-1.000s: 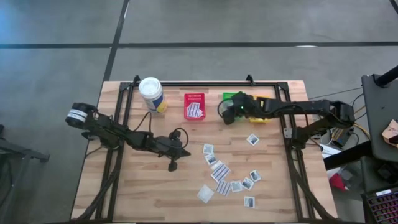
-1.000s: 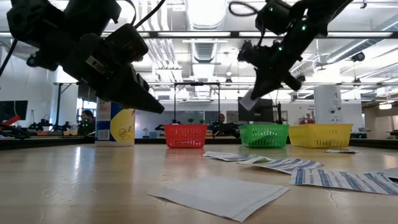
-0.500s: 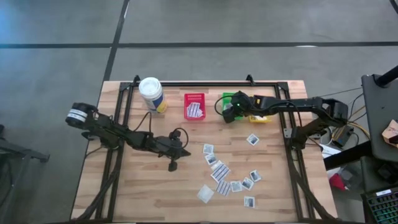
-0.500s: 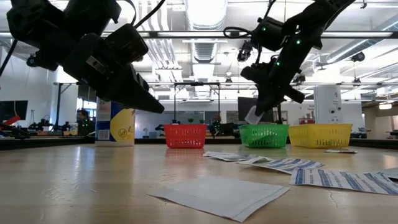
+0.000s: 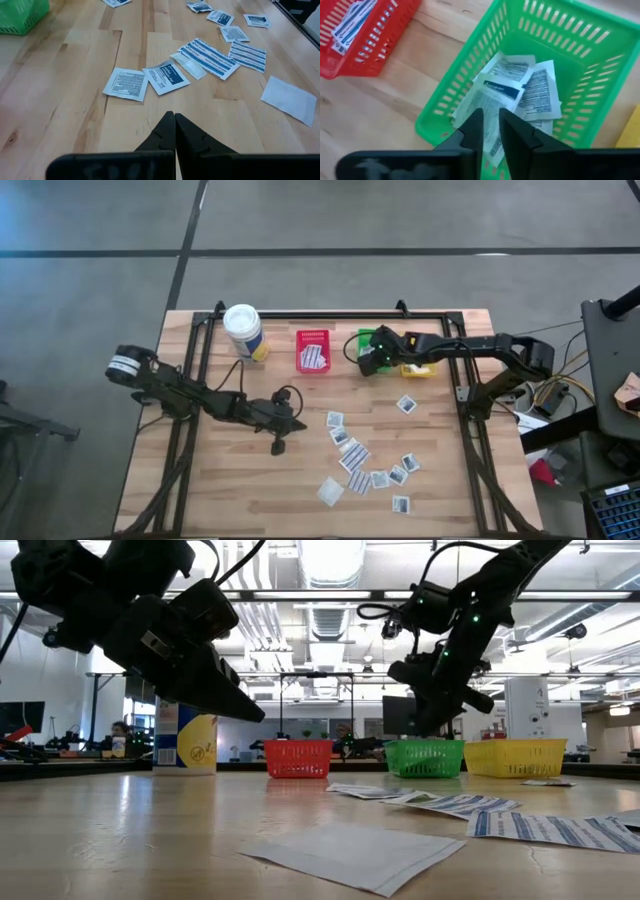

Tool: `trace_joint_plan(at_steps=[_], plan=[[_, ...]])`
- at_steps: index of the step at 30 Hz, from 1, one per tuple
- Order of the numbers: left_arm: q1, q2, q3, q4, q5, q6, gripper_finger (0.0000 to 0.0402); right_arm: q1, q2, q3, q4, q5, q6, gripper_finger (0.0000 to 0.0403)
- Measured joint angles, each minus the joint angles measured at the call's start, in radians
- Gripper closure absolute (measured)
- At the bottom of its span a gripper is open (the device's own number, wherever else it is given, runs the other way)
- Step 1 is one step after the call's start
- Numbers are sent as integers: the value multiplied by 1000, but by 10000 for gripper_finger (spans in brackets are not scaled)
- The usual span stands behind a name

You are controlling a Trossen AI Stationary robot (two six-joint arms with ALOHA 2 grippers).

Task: Pick & Place First Aid Supplies
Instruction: Put the alcohol pad in the green bin

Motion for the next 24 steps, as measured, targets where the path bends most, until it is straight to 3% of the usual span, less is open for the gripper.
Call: trace_joint_plan(at_steps=[6, 12, 17, 24], plan=[[0, 0, 0, 1, 0, -2, 401, -26, -21, 0, -8, -5, -5, 303], [0, 18, 0, 32, 0, -14, 401, -8, -91, 0, -65, -33, 7, 283], [1, 73, 4, 131, 0, -15, 401, 81, -134, 1, -67, -34, 20, 289], [8, 174, 83, 136, 0, 11, 401, 252, -135, 0, -67, 0, 74, 310]])
